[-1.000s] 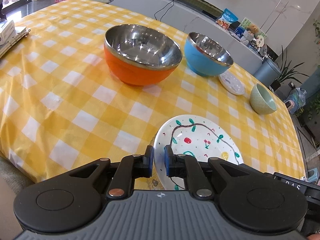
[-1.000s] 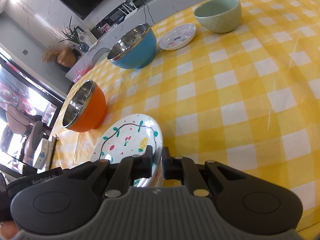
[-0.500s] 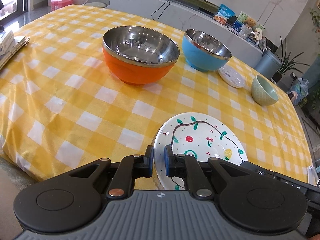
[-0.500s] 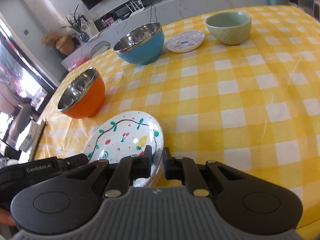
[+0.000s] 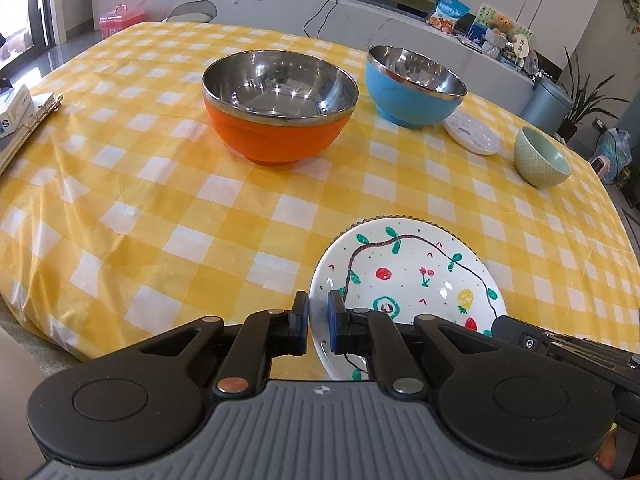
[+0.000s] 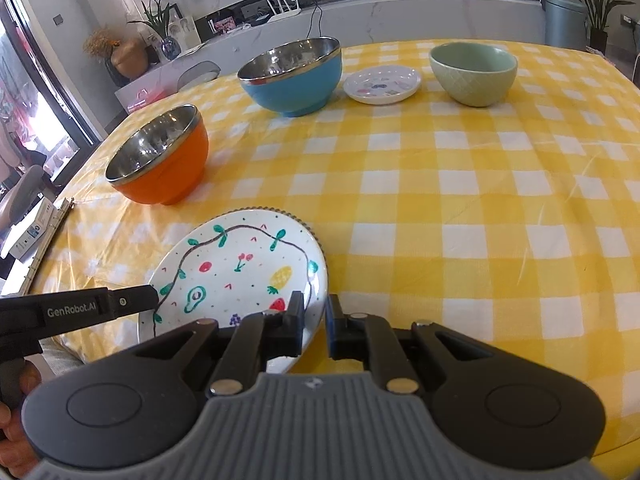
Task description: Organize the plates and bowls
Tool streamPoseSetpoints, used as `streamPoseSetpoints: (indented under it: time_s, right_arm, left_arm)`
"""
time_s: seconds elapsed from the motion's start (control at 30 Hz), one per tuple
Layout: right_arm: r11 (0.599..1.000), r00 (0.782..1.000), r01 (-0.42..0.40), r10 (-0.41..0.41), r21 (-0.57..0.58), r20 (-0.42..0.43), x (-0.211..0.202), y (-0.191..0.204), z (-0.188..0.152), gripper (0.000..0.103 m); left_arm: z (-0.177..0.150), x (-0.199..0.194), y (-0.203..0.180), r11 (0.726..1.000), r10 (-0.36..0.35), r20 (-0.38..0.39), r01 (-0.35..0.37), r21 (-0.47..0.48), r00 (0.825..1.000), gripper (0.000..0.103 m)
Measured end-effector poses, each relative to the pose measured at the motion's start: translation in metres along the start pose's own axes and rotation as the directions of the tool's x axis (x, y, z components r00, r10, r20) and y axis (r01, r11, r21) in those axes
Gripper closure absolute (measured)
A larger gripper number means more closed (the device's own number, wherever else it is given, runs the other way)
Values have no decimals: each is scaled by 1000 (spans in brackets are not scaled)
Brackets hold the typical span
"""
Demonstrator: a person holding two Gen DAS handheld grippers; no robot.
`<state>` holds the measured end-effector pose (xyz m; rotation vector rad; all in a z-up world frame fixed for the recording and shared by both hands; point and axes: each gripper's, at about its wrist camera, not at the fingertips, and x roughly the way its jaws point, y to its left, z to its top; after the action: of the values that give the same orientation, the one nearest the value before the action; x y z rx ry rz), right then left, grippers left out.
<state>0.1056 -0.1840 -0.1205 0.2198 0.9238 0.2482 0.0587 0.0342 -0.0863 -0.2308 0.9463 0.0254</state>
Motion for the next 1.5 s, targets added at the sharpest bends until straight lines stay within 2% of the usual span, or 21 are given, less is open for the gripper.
streamPoseSetpoints:
  time_s: [0.23, 0.3, 0.33, 0.47, 0.77, 1.07, 1.5]
  right_arm:
    - [1000, 1000, -4, 4, -17, -4, 0, 3, 0, 88]
    - [1000, 1000, -13, 13, -6, 0, -1, 2, 1, 75]
    - [1000, 1000, -16, 16, -4, 5, -2, 2, 1, 71]
    - [1000, 1000, -19, 19, 3, 25, -6, 1, 4, 68]
    - [997, 995, 4, -12, 80, 96, -16, -17, 21, 64]
    - [984, 994, 48, -64, 170, 90, -11, -43, 43, 64]
    - [966, 995, 54, -73, 252, 70, 19, -74, 86, 64]
  left_arm:
    - [2, -3, 2, 1000, -13, 11, 13, -18, 1000, 91]
    - [3, -4, 2, 999, -21, 20, 22, -24, 1000, 83]
    - [3, -5, 2, 999, -26, 27, 26, -26, 999, 82]
    - [7, -9, -1, 999, -43, 44, 45, -30, 998, 75]
    - [27, -17, -21, 995, -96, 96, 95, 9, 991, 69]
    - [57, -6, -51, 983, -182, 106, 178, 42, 978, 69]
    - [94, 43, -86, 964, -265, 52, 262, 52, 963, 69]
